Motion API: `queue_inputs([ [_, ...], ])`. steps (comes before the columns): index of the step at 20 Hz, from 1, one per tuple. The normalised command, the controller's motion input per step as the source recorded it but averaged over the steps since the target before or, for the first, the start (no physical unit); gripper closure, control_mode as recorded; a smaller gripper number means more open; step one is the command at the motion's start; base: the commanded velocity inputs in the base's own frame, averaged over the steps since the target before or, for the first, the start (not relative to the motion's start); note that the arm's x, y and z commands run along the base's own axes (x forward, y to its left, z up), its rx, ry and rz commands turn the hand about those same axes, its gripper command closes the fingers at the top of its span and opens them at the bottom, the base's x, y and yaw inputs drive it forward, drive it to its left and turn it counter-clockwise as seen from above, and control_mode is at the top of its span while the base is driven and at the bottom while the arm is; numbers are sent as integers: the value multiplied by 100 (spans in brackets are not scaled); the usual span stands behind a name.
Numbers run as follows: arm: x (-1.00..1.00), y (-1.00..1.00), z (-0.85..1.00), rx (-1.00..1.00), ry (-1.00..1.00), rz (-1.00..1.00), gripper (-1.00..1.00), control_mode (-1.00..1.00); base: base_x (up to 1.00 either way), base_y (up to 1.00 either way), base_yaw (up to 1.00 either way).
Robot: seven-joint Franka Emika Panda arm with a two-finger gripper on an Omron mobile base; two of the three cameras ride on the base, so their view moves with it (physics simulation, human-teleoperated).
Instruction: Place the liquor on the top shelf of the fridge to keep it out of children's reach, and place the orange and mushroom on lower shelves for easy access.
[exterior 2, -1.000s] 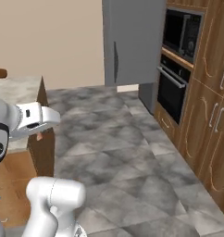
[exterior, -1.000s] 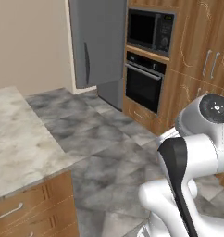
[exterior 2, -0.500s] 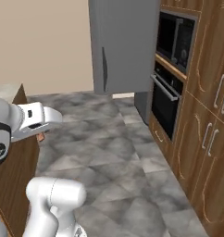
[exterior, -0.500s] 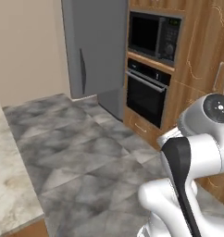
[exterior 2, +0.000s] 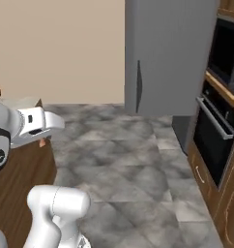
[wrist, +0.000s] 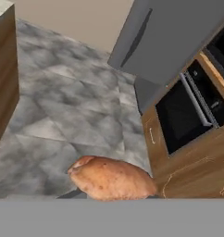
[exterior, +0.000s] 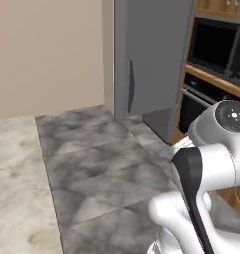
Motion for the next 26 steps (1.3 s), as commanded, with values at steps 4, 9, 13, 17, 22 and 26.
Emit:
queue_inputs([
  [4,0,0,0,0,0,0,100,100,100,23,36],
  [9,0,0,0,0,0,0,100,100,100,11,31],
  [13,0,0,0,0,0,0,100,100,100,11,29],
  [17,0,0,0,0,0,0,100,100,100,14,28],
  [22,0,0,0,0,0,0,100,100,100,16,28],
  [26,0,0,0,0,0,0,100,100,100,9,20],
])
